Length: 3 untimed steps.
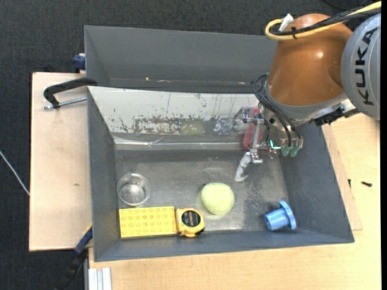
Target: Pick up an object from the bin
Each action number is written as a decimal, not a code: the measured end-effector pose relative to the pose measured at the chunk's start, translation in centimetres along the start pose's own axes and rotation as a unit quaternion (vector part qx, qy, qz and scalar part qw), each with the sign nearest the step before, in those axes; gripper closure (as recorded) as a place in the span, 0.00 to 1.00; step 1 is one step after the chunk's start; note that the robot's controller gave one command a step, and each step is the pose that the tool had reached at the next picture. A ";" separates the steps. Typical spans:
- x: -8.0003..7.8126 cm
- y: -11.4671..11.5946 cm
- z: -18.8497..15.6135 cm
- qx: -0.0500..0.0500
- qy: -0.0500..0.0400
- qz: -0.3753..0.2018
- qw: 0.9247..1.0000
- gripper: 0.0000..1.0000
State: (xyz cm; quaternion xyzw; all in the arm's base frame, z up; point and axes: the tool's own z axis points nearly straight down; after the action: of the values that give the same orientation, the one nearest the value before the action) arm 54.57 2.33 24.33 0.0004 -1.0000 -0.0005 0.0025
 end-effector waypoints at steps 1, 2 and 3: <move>-0.1 0.0 -0.4 0.000 -0.003 0.000 1.000 0.00; -0.4 -0.1 4.3 0.000 -0.007 -0.016 1.000 0.00; -2.8 -2.3 10.3 -0.001 -0.006 -0.001 1.000 0.00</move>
Offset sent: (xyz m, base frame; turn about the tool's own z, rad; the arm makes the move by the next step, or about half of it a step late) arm 0.0046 -0.0033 -0.1618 -0.1075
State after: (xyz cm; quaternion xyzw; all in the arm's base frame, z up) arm 57.31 0.05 14.06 0.0017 -1.0000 -0.0010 -0.0033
